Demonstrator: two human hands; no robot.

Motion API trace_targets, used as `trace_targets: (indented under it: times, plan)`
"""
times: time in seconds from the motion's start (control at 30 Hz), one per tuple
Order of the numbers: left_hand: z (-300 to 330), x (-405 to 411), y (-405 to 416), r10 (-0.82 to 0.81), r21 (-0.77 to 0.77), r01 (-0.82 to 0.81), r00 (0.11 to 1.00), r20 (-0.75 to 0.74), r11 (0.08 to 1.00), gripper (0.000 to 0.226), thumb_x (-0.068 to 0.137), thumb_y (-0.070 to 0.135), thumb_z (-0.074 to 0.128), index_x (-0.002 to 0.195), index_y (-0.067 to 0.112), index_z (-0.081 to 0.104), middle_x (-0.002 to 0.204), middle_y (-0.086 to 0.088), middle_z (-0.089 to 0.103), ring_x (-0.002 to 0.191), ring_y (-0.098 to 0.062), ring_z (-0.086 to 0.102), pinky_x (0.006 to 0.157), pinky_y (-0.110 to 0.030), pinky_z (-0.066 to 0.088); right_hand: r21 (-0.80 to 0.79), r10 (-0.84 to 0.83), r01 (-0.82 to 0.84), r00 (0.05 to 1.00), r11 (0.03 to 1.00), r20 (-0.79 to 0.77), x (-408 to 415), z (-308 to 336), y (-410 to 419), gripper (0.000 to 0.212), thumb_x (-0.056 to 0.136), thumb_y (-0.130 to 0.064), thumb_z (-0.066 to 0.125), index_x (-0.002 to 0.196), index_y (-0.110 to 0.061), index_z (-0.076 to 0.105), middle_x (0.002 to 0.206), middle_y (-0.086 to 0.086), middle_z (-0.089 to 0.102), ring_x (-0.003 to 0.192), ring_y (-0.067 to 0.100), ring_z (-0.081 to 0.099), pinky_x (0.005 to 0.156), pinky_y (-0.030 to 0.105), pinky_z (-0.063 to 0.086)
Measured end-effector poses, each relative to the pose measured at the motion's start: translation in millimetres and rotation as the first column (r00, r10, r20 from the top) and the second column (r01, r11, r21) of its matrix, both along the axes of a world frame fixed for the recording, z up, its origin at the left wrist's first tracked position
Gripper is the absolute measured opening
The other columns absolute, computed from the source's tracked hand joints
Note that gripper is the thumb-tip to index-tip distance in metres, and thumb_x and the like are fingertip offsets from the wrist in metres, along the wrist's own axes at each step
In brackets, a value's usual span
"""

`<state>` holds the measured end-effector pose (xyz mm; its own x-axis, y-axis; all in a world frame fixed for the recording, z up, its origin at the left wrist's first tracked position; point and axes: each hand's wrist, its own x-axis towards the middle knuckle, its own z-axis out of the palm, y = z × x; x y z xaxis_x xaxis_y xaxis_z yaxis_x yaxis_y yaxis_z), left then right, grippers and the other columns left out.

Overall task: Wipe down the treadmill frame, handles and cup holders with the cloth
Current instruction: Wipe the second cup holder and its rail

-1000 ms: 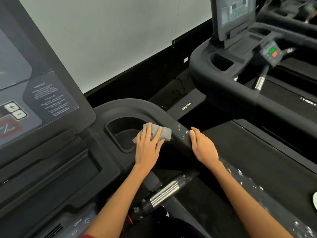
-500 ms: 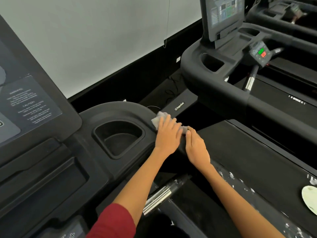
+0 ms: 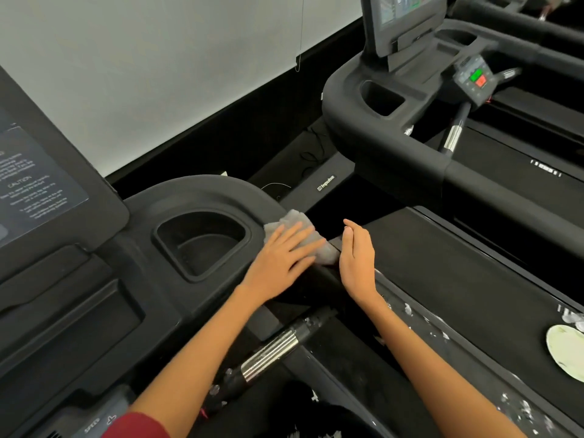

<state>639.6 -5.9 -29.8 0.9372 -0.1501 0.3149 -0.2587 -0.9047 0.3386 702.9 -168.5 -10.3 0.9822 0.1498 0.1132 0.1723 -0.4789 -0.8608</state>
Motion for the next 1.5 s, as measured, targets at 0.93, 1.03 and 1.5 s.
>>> trace_targets:
  times: [0.93,1.03,1.5]
  plan:
    - [7.5,-5.3,-19.4,0.373,0.022,-0.376,0.925,0.078,0.926,0.035,0.095,0.037,0.048,0.128,0.028,0.058,0.121,-0.003,0.055,0.122,-0.022,0.043,0.112,-0.055,0.021,-0.682,0.277,-0.146,0.957,0.716,0.086,-18.5,0.5,-26.5,0.035,0.102,-0.033,0.033,0.120,-0.013,0.056,0.093,-0.001,0.068,0.087,0.020,0.063,0.094,0.040,0.028]
    - [12.1,5.5,-14.6,0.418,-0.034,-0.418,0.908,0.009,0.908,0.040,0.095,0.038,0.040,0.127,0.023,0.059,0.122,-0.006,0.056,0.124,-0.026,0.043,0.112,-0.055,0.021,-0.686,0.262,-0.155,0.964,0.711,0.054,-19.6,5.3,-25.5,0.038,0.103,-0.035,0.033,0.123,-0.012,0.055,0.098,0.000,0.068,0.090,0.020,0.064,0.099,0.042,0.023]
    - [-1.2,-29.6,-68.7,0.200,-0.165,-0.204,0.979,-0.039,0.965,0.043,0.094,0.032,0.045,0.136,0.021,0.050,0.141,-0.008,0.046,0.141,-0.026,0.023,0.117,-0.047,0.017,-0.604,0.243,-0.188,0.970,0.774,0.009,-12.8,4.8,-36.6,0.024,0.096,-0.005,0.030,0.105,-0.007,0.053,0.057,0.000,0.057,0.058,0.025,0.057,0.098,0.045,0.029]
